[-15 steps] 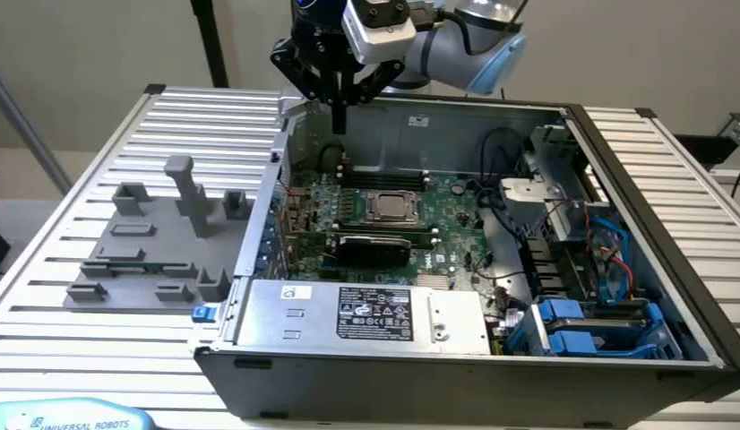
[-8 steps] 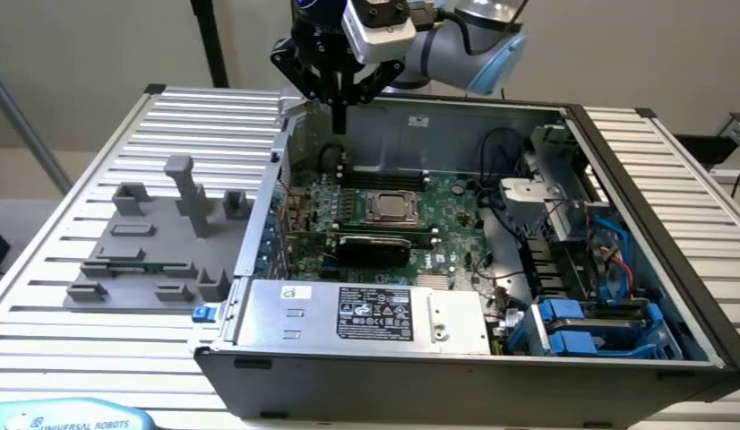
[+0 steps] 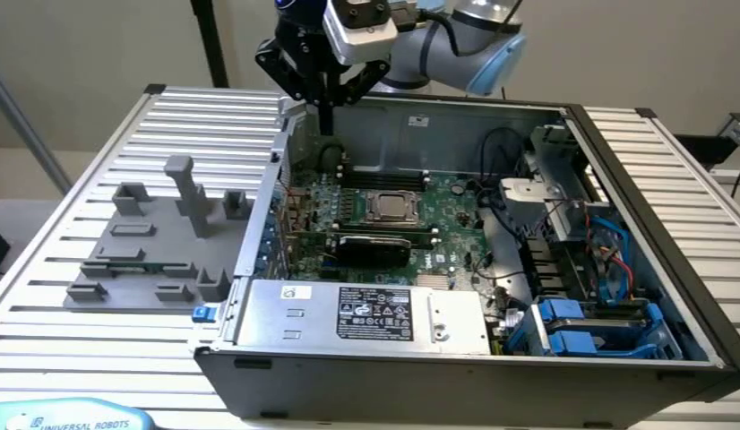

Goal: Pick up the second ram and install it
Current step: 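Reach for the second ram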

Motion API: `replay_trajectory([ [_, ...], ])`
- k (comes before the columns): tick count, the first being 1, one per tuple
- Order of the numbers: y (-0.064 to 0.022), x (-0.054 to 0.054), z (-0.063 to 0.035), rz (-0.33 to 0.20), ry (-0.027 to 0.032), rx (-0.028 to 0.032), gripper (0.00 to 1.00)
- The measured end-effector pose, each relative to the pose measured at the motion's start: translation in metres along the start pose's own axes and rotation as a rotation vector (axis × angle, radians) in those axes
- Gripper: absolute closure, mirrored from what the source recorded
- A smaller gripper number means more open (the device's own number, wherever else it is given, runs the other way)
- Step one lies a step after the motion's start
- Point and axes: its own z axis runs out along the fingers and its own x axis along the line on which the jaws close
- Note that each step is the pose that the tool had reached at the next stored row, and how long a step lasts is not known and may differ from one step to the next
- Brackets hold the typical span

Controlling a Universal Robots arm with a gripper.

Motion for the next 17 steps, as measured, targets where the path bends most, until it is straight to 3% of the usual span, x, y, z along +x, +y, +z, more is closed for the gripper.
replay_trajectory([
  [11,-0.0220,0.049,-0.0019,0.000,-0.0003,-0.0002,0.89],
  [17,-0.0294,0.075,-0.0020,0.000,-0.0005,-0.0002,0.89],
])
